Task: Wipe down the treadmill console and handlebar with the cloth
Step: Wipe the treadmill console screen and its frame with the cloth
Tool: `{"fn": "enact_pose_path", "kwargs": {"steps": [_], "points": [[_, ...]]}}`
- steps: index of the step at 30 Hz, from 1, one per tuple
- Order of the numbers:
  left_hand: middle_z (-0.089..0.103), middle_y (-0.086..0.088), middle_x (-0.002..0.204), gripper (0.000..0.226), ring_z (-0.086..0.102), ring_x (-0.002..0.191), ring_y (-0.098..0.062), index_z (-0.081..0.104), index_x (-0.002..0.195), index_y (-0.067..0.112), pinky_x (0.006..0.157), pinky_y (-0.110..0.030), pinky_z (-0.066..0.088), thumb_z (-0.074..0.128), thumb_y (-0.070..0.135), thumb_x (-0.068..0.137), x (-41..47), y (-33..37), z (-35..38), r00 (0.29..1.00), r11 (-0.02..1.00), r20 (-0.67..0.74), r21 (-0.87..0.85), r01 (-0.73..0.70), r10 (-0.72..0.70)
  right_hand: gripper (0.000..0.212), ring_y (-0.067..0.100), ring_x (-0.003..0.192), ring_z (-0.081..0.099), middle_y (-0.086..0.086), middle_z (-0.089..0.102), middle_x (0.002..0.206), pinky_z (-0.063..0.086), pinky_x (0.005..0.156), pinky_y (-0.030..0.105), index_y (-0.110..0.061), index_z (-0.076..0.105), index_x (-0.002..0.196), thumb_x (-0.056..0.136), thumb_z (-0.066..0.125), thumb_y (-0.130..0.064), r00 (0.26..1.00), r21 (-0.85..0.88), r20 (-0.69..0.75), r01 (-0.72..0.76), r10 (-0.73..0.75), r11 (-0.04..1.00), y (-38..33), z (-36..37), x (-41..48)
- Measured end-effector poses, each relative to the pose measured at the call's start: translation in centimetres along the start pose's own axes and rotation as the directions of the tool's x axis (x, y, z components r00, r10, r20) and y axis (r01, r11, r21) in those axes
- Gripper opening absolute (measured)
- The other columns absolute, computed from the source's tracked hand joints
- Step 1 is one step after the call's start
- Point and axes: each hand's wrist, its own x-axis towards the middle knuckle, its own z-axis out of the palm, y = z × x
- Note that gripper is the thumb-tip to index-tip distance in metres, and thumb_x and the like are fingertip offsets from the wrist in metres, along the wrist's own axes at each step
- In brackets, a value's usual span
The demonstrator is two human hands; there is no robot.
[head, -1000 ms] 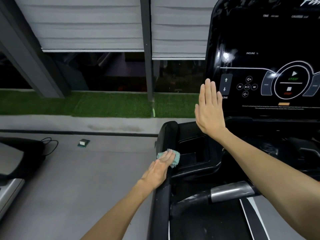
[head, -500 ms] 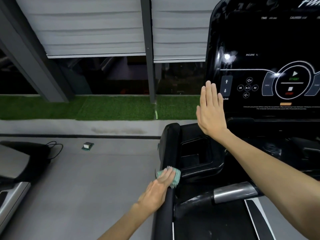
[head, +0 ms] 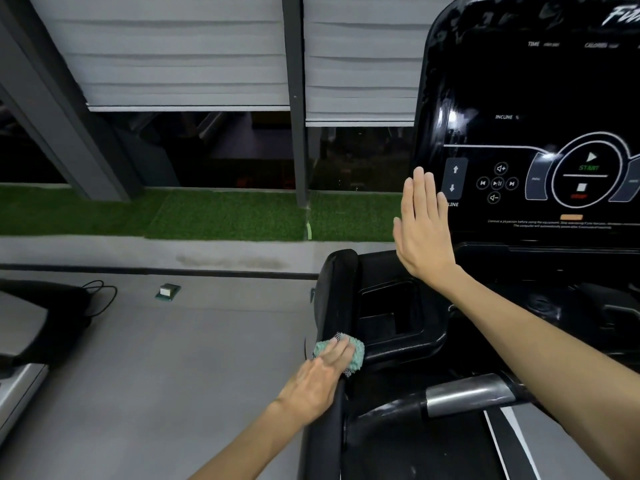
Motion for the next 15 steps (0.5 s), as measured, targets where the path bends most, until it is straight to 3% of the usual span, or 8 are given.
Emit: {"fn": "enact_pose_path", "kwargs": {"steps": [7,15], "points": [[0.008,0.003,0.163,0.071,0.007,0.150,-0.018,0.014,0.155,0.021,0.112,-0.038,0.031,0.033,-0.011,0.094,6.7,-1.9,-1.2,0.999,0.999,-0.050,0.045,-0.002,0.004,0.066,0.036,0.148,-0.002,0.023,-0.002,0.159,0.010,0.118,0.049,0.004,0.001,0.150,0.101,0.037,-0.020,1.000,0.009,-0.024,-0.005,0.006,1.000,0.0,0.2,0.0],[0.020,-0.009,0.161,0.064,0.018,0.148,-0.026,0.025,0.153,0.011,0.115,-0.032,0.020,0.032,-0.011,0.093,16.8,-4.1,-3.9,0.996,0.998,-0.089,0.057,0.001,0.004,0.067,0.035,0.147,-0.005,0.021,-0.009,0.157,0.006,0.118,0.047,0.004,-0.002,0.150,0.100,0.037,-0.019,0.997,-0.001,-0.078,0.002,-0.003,1.000,0.1,1.0,0.0]]}}
